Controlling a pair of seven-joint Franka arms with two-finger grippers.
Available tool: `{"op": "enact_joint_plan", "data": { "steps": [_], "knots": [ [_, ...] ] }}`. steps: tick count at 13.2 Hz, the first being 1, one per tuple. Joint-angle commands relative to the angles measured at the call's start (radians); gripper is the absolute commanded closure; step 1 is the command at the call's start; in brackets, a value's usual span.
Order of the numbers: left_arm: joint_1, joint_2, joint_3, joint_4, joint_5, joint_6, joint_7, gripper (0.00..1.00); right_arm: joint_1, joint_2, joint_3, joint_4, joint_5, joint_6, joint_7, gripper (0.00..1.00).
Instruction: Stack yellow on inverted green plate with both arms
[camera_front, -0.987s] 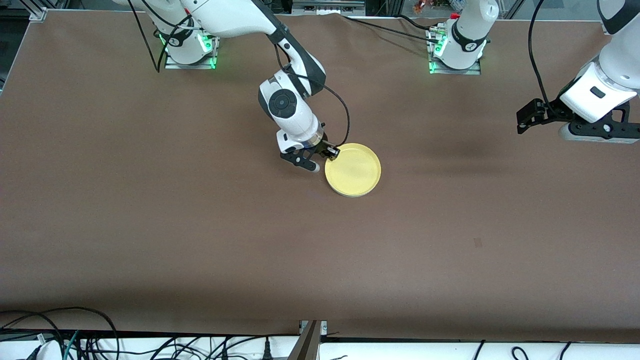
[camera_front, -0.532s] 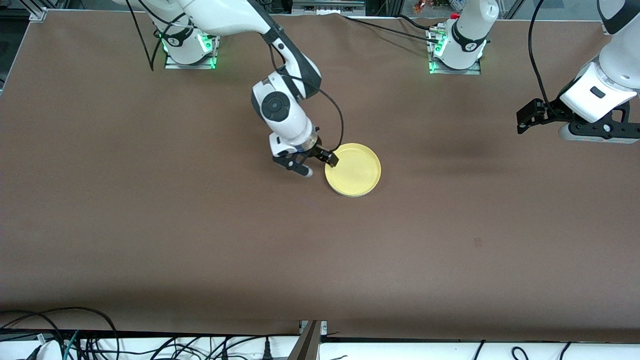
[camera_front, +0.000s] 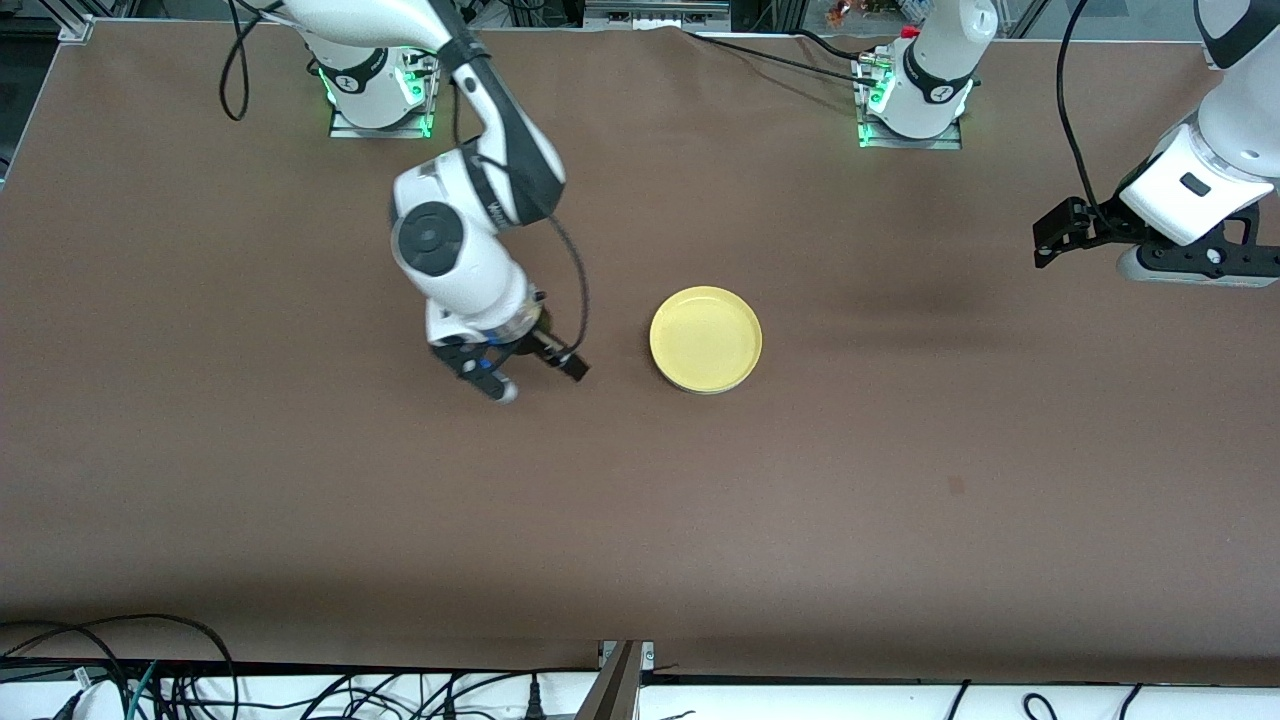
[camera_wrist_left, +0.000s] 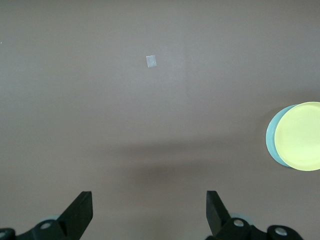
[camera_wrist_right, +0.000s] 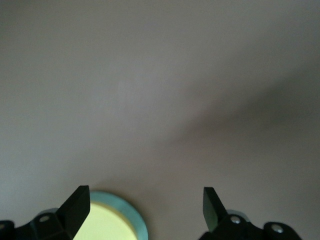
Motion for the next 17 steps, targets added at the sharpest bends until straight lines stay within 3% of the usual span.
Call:
{"op": "enact_joint_plan", "data": {
  "steps": [1,7,10,14,17],
  "knots": [
    [0.000,0.007,-0.001,0.026,-0.012,-0.021,0.007,0.00,0.002,-0.070,-0.108,0.012,-0.013,-0.123,-0.095,0.00],
    [-0.001,0.014,-0.030,0.027,-0.002,-0.018,0.006,0.00,0.004,-0.179,-0.332,0.032,-0.027,-0.338,-0.254,0.00],
    [0.000,0.036,-0.028,0.065,0.001,-0.021,0.007,0.00,0.004,-0.188,-0.389,0.087,-0.085,-0.408,-0.269,0.00],
    [0.002,0.075,-0.028,0.122,0.001,-0.061,0.004,0.00,-0.083,-0.321,-0.374,0.043,-0.151,-0.455,-0.365,0.00],
    [0.000,0.079,-0.028,0.128,0.001,-0.061,0.006,0.00,-0.238,-0.433,-0.193,-0.014,-0.255,-0.496,-0.523,0.00]
  ]
}}
